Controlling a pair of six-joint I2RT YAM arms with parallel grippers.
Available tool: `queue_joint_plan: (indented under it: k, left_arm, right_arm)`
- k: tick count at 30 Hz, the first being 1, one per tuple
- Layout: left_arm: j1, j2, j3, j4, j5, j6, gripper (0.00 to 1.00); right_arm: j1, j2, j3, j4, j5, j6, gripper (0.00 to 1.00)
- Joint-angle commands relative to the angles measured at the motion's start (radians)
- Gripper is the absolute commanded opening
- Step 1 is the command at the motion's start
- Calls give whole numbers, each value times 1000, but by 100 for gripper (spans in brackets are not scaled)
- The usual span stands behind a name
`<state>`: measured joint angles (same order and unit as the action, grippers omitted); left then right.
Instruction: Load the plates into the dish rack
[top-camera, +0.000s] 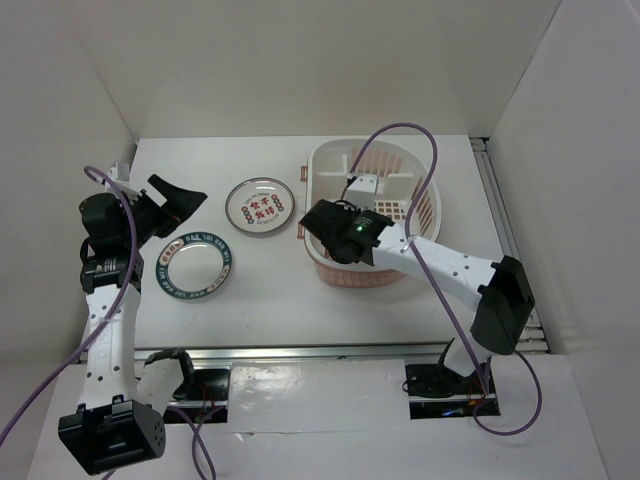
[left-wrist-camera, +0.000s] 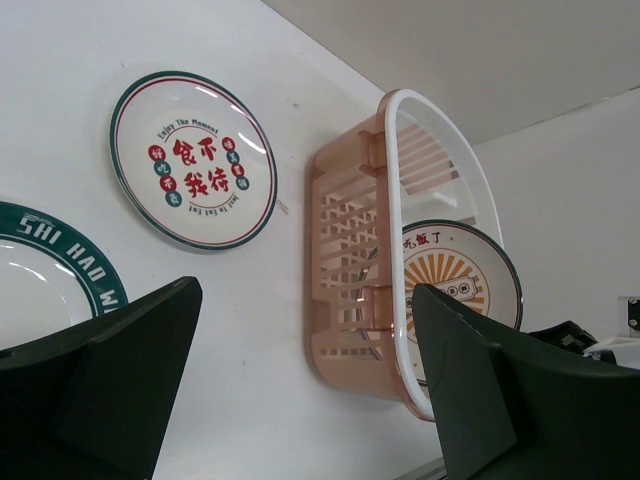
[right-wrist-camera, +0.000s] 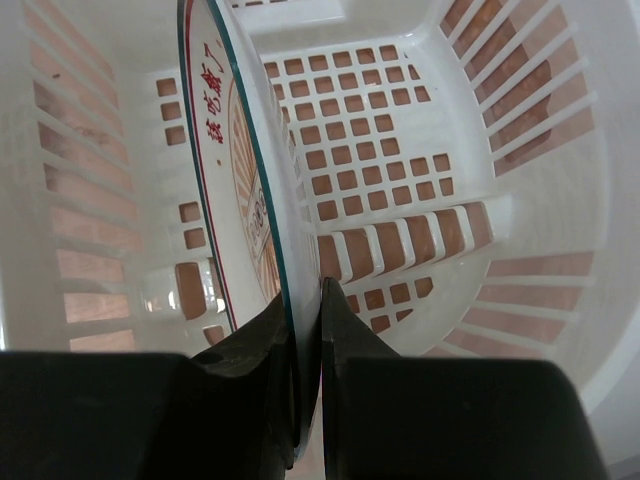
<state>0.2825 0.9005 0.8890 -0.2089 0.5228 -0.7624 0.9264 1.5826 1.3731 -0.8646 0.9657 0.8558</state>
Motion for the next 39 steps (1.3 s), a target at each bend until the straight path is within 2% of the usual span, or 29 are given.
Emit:
queue_joint_plan:
  k: [1, 17, 21, 24, 28, 32, 39]
  left_arm:
    - [-2, 2, 39, 25, 19, 12, 100]
    - [-2, 2, 39, 25, 19, 12, 100]
    - [-2, 2, 39, 25, 19, 12, 100]
    - [-2, 2, 39, 25, 19, 21, 100]
    - [-2, 2, 39, 25, 19, 21, 100]
    - [-2, 11, 39, 25, 19, 21, 100]
    - [-2, 20, 39, 25, 28, 21, 100]
  right_arm:
    - [9, 17, 32, -16, 67, 23, 0]
    - [9, 36, 23, 21, 27, 12, 0]
    - [9, 47, 23, 10, 18, 34, 6]
    - [19, 47, 14, 10, 18, 43, 14]
    - [19, 68, 14, 19, 8, 43, 17]
    - [19, 89, 49, 10, 8, 43, 33]
    - [28, 99, 80, 1, 8, 34, 35]
